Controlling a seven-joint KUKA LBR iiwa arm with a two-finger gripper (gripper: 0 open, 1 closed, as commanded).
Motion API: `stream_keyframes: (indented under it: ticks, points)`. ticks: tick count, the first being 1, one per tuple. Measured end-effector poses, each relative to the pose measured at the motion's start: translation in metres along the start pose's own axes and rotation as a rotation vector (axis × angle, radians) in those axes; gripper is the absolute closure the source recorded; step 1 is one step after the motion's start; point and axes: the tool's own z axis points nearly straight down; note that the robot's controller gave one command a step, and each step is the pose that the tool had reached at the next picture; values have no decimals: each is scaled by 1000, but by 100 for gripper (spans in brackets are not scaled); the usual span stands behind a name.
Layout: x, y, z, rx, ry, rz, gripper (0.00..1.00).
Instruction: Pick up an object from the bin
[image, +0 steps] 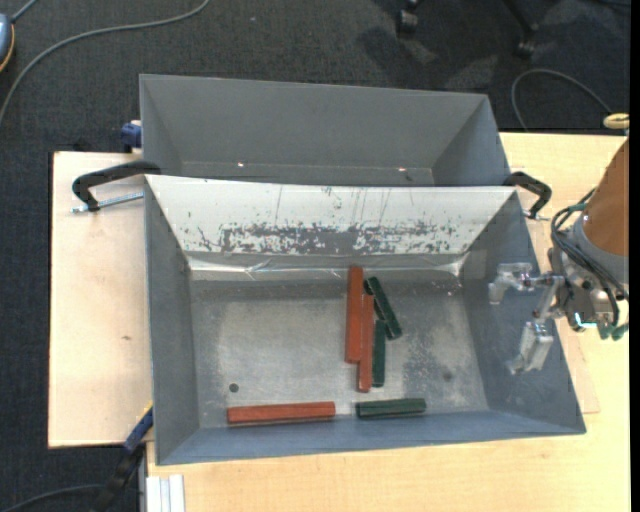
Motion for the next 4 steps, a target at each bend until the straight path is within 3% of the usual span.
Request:
stream_keyframes:
  ticks: [1,2,3,4]
  points:
    - [-11,54,74,-2,-2,-213,0]
    - [-66,108,106,-2,-13,-198,0]
    - [-55,176,148,-1,-5,-415,0]
    - [-57,175,145,1,-10,-413,100]
